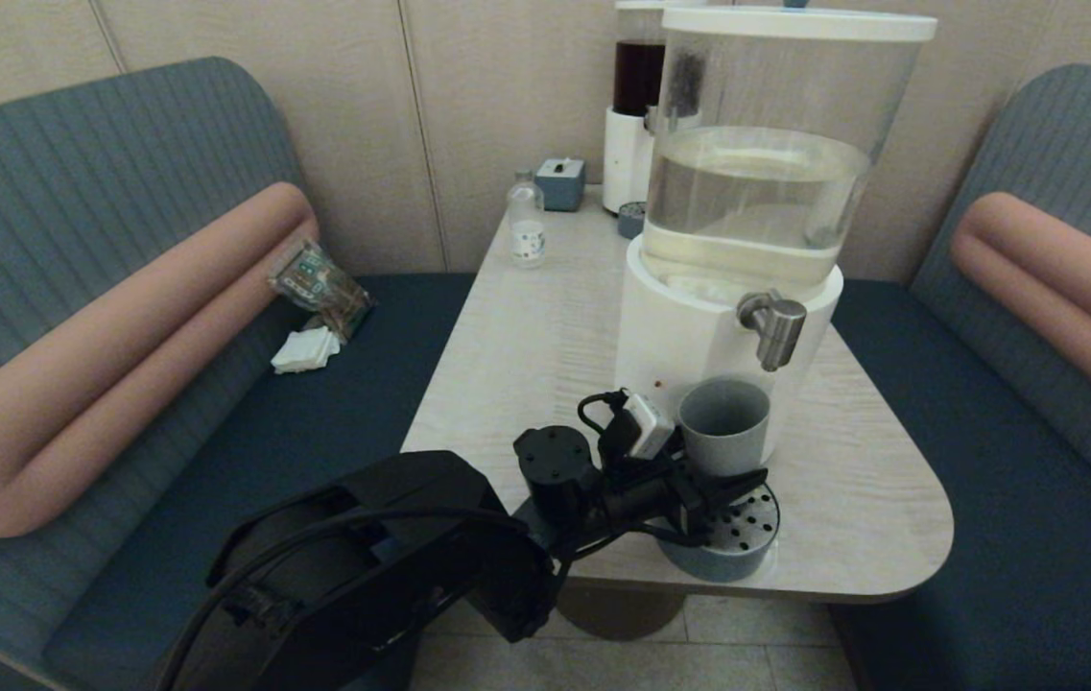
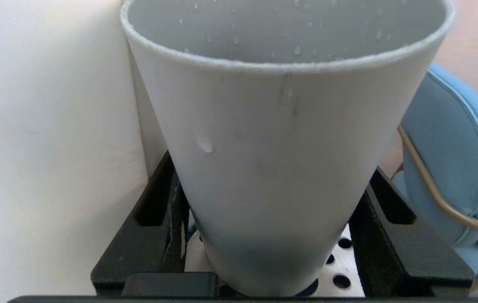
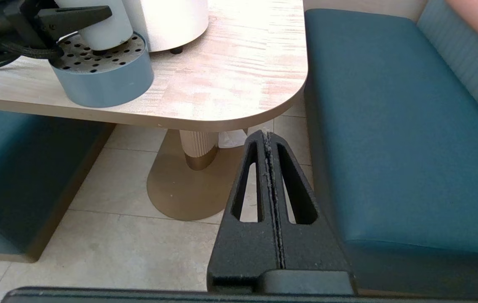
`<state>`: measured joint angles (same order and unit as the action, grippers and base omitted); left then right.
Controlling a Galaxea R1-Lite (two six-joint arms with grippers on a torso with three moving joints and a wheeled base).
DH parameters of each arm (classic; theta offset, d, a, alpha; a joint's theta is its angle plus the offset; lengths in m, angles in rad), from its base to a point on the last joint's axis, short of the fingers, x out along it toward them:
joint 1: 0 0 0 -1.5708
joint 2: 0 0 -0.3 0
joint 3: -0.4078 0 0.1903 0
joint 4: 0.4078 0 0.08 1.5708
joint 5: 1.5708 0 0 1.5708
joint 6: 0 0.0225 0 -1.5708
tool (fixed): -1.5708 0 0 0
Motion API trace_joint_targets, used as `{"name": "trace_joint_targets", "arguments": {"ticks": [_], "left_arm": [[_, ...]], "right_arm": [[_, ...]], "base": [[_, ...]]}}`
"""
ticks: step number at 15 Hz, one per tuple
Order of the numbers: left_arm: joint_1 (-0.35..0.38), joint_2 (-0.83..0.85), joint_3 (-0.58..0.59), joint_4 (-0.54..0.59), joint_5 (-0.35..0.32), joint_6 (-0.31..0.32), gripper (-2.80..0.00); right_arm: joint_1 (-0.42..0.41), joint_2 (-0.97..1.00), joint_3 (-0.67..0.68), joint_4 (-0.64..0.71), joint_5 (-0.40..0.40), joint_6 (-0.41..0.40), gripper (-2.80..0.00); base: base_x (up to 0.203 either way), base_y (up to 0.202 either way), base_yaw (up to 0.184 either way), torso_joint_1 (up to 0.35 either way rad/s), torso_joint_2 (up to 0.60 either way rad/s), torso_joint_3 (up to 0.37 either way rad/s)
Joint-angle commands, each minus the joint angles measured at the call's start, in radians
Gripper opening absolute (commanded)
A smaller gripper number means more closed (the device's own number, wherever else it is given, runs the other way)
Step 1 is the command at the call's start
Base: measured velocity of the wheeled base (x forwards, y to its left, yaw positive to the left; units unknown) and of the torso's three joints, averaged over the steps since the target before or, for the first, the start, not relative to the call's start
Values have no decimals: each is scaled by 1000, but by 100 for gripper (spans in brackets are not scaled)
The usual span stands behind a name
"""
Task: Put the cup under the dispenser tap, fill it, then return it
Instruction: Place it under the water dispenser
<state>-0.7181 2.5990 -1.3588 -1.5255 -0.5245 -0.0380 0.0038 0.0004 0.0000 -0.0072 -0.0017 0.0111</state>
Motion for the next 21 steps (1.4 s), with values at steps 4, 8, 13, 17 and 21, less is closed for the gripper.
{"name": "trace_joint_targets", "arguments": {"ticks": [4,8,13,17,21], "left_arm": [[-1,24,-14,-4,-2,-2,0],[0,1,-7,-4,-2,-2,0],[0,-67,106,-4,-2,8,0],[4,-145,224,-4,-3,17,0],[10,-258,373,-4,-4,20,0]], "right_arm": [[1,0,0,0,0,-1,-280],[1,0,0,0,0,1,-280],[1,0,0,0,0,1,-280],[1,0,0,0,0,1,-280],[1,0,0,0,0,1,-280]], "base": [[0,0,0,0,0,0],[0,0,0,0,0,0],[0,0,0,0,0,0],[0,0,0,0,0,0],[0,0,0,0,0,0]]}}
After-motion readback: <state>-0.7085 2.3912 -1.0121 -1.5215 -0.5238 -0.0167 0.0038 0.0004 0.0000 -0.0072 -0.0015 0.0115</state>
